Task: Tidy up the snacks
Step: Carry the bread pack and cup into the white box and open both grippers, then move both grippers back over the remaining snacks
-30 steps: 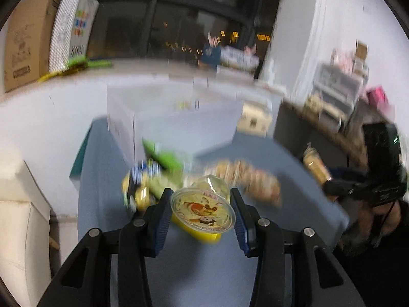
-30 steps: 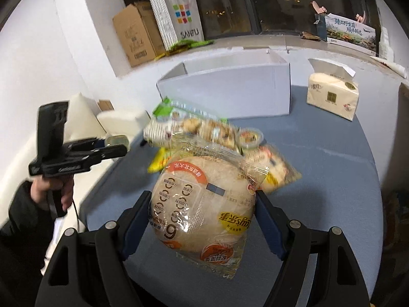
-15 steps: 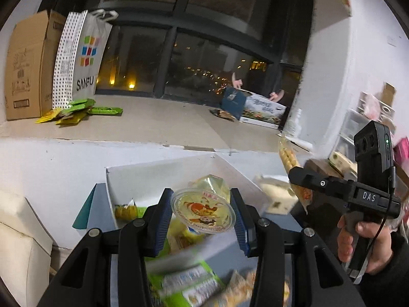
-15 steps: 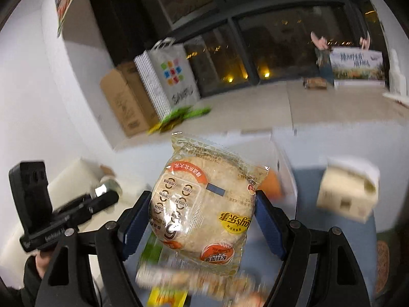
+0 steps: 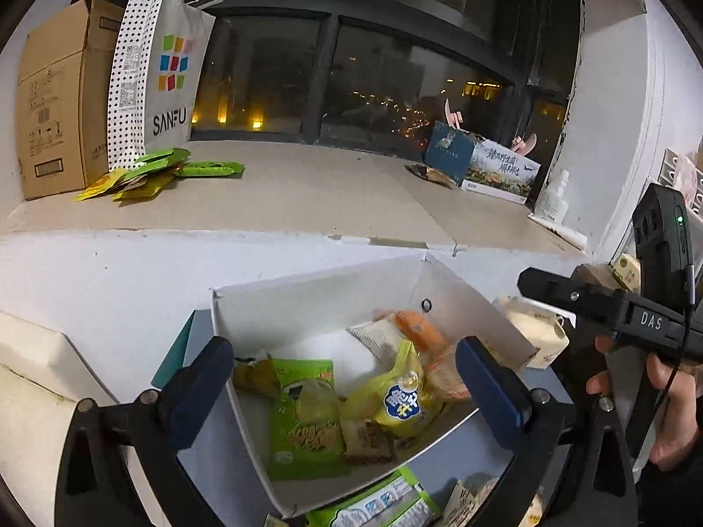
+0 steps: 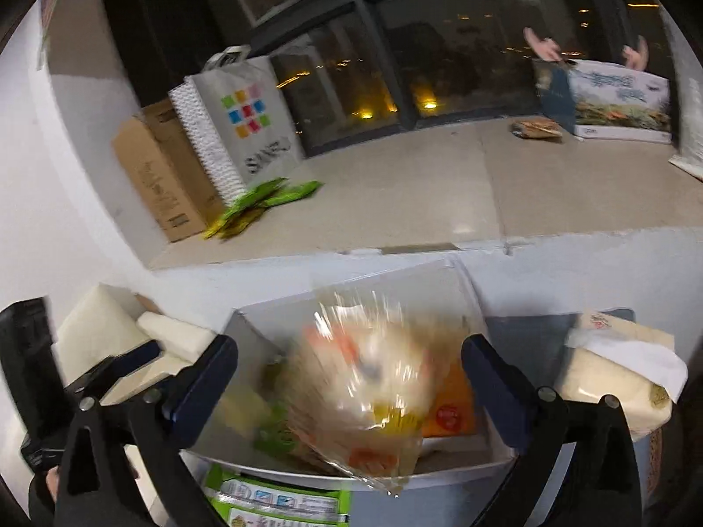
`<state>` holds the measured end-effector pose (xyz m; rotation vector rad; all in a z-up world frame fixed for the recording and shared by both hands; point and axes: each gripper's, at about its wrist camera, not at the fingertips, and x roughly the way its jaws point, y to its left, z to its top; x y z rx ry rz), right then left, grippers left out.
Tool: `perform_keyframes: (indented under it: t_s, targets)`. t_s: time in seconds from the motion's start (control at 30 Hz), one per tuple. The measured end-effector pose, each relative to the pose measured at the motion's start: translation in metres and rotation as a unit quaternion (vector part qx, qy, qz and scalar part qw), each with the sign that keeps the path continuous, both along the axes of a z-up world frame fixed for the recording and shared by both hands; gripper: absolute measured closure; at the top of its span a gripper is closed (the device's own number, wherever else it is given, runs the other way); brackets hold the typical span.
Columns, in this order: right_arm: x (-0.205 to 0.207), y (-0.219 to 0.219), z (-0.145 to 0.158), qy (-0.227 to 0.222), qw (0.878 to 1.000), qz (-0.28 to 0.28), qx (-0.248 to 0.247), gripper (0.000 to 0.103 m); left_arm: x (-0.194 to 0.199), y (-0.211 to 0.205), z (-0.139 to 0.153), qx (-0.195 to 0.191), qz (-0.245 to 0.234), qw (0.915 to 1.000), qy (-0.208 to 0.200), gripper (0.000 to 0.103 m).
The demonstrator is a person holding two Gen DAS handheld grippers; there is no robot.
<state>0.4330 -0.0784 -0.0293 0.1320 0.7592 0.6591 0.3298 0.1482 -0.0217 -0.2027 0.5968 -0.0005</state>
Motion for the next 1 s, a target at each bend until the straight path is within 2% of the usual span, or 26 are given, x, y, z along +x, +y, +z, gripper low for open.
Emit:
perform_keyframes:
  t_s: [0.33, 0.53, 0.63, 0.73, 0.8, 0.87, 1.0]
  targets:
    - [-0.031, -0.013, 0.021, -0.022, 1.0, 0.019, 0.012, 0.0, -0.054, -0.016, 0.028, 0.006, -0.027, 0.9993, -0.025, 0.0]
    - [-0.084, -0.04, 0.044, -0.057, 0.997, 0.049, 0.021, 0.0, -0.118, -0.049, 0.055, 0.018, -0.057, 0.9962, -0.063, 0.0]
    - [-0.121, -0.054, 0.053, -0.081, 0.995, 0.064, 0.008, 0.0, -0.148, -0.07, 0.062, 0.03, -0.081, 0.9933, -0.076, 0.0]
    - [-0.161, -0.074, 0.058, -0.106, 0.991, 0.076, 0.003, 0.0, -0.179, -0.09, 0.06, 0.05, -0.092, 0.9916, -0.077, 0.0]
    - [-0.185, -0.088, 0.057, -0.113, 0.99, 0.078, 0.004, 0.0, -0.201, -0.099, 0.057, 0.047, -0.094, 0.9914, -0.079, 0.0]
    - [-0.209, -0.103, 0.051, -0.117, 0.99, 0.076, -0.002, 0.0, -0.221, -0.107, 0.05, 0.035, -0.107, 0.9906, -0.077, 0.0]
    - [-0.249, -0.13, 0.03, -0.118, 0.991, 0.068, -0.019, 0.0, -0.245, -0.121, 0.028, 0.047, -0.105, 0.9921, -0.05, 0.0]
